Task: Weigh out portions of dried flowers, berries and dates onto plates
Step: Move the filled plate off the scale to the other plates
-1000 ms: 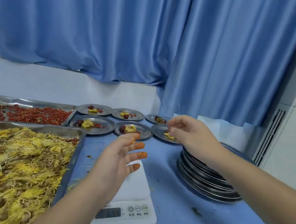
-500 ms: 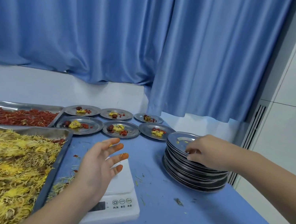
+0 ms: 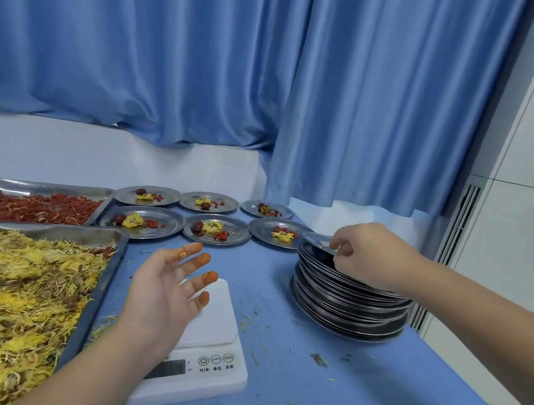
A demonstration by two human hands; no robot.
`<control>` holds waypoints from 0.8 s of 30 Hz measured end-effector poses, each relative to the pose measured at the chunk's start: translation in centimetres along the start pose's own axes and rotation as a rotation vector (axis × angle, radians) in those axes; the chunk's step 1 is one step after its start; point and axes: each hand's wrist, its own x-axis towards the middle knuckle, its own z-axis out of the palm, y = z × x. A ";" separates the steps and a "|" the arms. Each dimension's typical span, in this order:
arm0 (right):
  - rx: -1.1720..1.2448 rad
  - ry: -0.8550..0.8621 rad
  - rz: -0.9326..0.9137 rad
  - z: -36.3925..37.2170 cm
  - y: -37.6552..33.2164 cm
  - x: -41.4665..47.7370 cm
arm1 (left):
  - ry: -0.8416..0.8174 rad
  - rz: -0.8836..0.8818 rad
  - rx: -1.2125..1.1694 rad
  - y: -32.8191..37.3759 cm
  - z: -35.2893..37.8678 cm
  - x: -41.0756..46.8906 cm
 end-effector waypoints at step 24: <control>-0.059 0.754 -0.714 5.6 -8.6 -3.2 | 0.213 0.162 -0.169 4.6 -0.7 0.4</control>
